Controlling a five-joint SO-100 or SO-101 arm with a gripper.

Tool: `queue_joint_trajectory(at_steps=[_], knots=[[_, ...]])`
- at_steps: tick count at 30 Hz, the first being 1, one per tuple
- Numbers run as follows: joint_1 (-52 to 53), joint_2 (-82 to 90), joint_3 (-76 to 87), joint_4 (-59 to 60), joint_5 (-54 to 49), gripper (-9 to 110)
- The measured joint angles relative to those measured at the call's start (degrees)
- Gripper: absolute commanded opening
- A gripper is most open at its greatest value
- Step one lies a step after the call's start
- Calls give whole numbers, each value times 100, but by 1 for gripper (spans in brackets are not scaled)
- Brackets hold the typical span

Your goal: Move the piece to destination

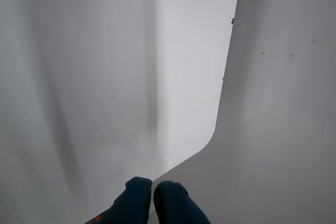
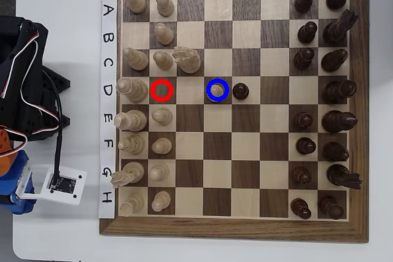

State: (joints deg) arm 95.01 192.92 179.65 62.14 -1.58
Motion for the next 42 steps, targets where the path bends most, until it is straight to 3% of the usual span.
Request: queue_joint_trajectory(at_steps=[42], knots=[[-44,0,0,0,53,0]])
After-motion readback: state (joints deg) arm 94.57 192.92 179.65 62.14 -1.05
